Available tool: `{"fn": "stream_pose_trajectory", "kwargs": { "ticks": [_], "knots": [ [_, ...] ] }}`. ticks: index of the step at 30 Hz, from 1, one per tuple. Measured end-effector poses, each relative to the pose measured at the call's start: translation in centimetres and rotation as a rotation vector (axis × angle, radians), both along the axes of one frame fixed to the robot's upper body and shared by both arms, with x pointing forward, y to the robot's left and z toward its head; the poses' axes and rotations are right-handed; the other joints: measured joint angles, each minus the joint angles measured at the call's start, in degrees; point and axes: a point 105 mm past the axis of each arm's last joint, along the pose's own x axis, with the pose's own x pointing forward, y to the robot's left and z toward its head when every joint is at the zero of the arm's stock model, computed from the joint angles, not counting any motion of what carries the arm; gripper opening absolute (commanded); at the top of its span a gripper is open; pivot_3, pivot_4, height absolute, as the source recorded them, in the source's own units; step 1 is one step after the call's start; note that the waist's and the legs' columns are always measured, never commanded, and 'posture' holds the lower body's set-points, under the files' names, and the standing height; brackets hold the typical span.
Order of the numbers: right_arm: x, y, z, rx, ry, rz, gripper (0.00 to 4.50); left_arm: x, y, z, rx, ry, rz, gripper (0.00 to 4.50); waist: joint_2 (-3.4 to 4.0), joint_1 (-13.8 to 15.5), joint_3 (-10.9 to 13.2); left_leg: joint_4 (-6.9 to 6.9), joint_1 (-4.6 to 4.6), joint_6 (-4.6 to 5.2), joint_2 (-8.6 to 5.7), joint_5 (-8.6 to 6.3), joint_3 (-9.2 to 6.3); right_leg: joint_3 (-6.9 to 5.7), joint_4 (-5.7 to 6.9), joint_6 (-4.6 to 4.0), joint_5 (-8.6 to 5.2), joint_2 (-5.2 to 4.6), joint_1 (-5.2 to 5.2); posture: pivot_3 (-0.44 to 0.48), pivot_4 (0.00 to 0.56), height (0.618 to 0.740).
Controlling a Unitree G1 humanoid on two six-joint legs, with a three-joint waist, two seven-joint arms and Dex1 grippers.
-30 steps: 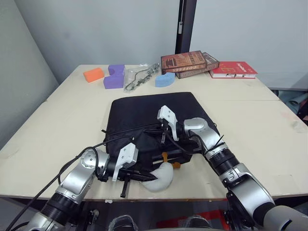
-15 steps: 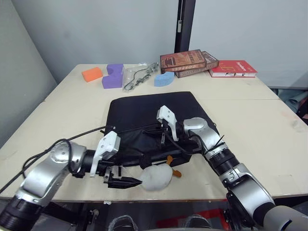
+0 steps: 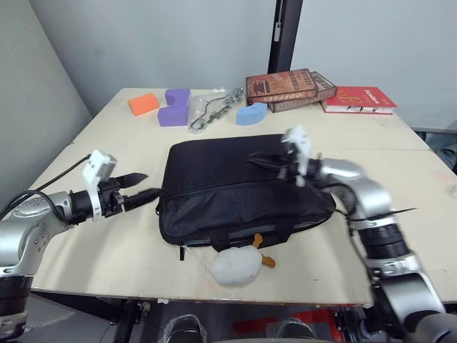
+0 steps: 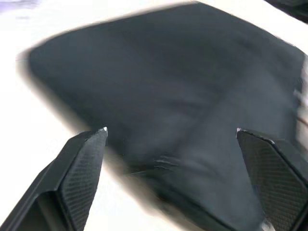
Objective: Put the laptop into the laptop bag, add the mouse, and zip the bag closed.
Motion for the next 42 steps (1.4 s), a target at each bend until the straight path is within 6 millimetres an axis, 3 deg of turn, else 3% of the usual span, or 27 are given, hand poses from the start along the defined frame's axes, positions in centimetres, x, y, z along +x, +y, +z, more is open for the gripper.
{"fn": "stream_pose_trajectory", "kwargs": {
  "ticks": [6, 7, 10, 14, 16, 20, 27, 28, 30, 37, 42],
  "knots": [
    [-0.5, -9.7, -2.6, -0.146, 0.179, -0.241, 4.3, -0.2, -1.2, -2.7, -0.159, 0.154, 0.075, 4.5, -0.06, 0.25, 0.04, 0.11, 0.01, 0.28, 0.01, -0.13, -0.02, 0.01, 0.11, 0.0, -0.01, 0.0, 0.03, 0.0, 0.15, 0.734],
    [-0.9, -10.5, -3.1, -0.139, 0.231, -0.256, 4.3, -0.2, -1.2, -3.2, -0.163, 0.176, 0.087, 4.5, -0.07, 0.19, 0.04, 0.12, 0.05, 0.29, 0.02, -0.13, -0.02, 0.02, 0.14, 0.0, -0.01, 0.0, 0.06, 0.0, 0.15, 0.734],
    [-1.5, -11.4, -4.3, -0.048, 0.373, -0.291, 4.3, -0.4, -1.5, -4.0, -0.154, 0.218, 0.108, 4.5, -0.07, -0.41, 0.04, 0.3, 0.06, 0.34, 0.03, -0.13, -0.01, 0.06, 0.27, 0.0, -0.01, 0.0, 0.09, 0.0, 0.15, 0.734],
    [-2.3, -11.2, -5.6, 0.024, 0.475, -0.286, 4.3, -0.9, -2.7, -5.3, -0.141, 0.262, 0.086, 4.5, -0.08, -0.27, 0.04, 0.43, 0.07, 0.43, 0.02, -0.14, -0.03, 0.06, 0.27, -0.01, 0.0, -0.03, 0.15, 0.0, 0.15, 0.734],
    [-2.6, -10.5, -6.7, 0.07, 0.526, -0.277, 4.34, -1.2, -3.2, -6.0, -0.128, 0.285, 0.071, 3.95, -0.07, -0.15, 0.04, 0.46, 0.09, 0.46, 0.02, -0.14, -0.04, 0.05, 0.27, -0.01, 0.0, -0.04, 0.19, 0.0, 0.15, 0.734],
    [-3.5, -9.2, -8.1, 0.123, 0.595, -0.25, 3.17, -1.4, -3.7, -6.4, -0.128, 0.298, 0.057, 2.58, -0.06, 0.27, 0.03, 0.51, 0.1, 0.47, 0.01, -0.14, -0.07, 0.04, 0.29, -0.01, 0.0, -0.05, 0.22, 0.0, 0.15, 0.734],
    [-4.2, -9.1, -7.5, 0.139, 0.612, -0.237, 0.77, -1.1, -3.5, -5.8, -0.114, 0.273, 0.053, 0.16, -0.04, 0.63, 0.02, 0.52, 0.16, 0.46, 0.02, -0.14, -0.07, 0.05, 0.35, -0.01, 0.0, -0.05, 0.25, 0.0, 0.15, 0.734],
    [-4.4, -9.2, -7.5, 0.14, 0.617, -0.237, 0.43, -1.0, -3.4, -5.7, -0.108, 0.267, 0.054, 0.0, -0.04, 0.62, 0.02, 0.52, 0.16, 0.46, 0.01, -0.14, -0.07, 0.05, 0.34, -0.01, 0.0, -0.05, 0.25, 0.0, 0.15, 0.734],
    [-4.8, -8.9, -7.5, 0.14, 0.625, -0.227, 0.06, -0.9, -3.2, -5.6, -0.089, 0.255, 0.06, 0.0, -0.04, 0.64, 0.02, 0.52, 0.16, 0.46, 0.01, -0.14, -0.06, 0.05, 0.34, -0.01, 0.0, -0.05, 0.24, 0.0, 0.15, 0.734],
    [-6.9, -6.8, -7.9, 0.147, 0.654, -0.175, 0.06, 0.2, -1.5, -5.1, -0.048, 0.229, 0.104, 0.0, 0.0, 0.68, 0.02, 0.54, 0.19, 0.46, 0.01, -0.14, -0.04, 0.1, 0.37, 0.0, 0.0, -0.05, 0.24, 0.0, 0.15, 0.734],
    [-7.3, -6.6, -7.9, 0.157, 0.652, -0.191, 0.06, 0.2, -1.4, -5.1, -0.037, 0.223, 0.099, 0.0, 0.0, 0.77, 0.02, 0.53, 0.17, 0.44, 0.01, -0.15, -0.06, 0.07, 0.36, 0.01, -0.01, -0.05, 0.23, 0.0, 0.15, 0.734]
  ]
}}
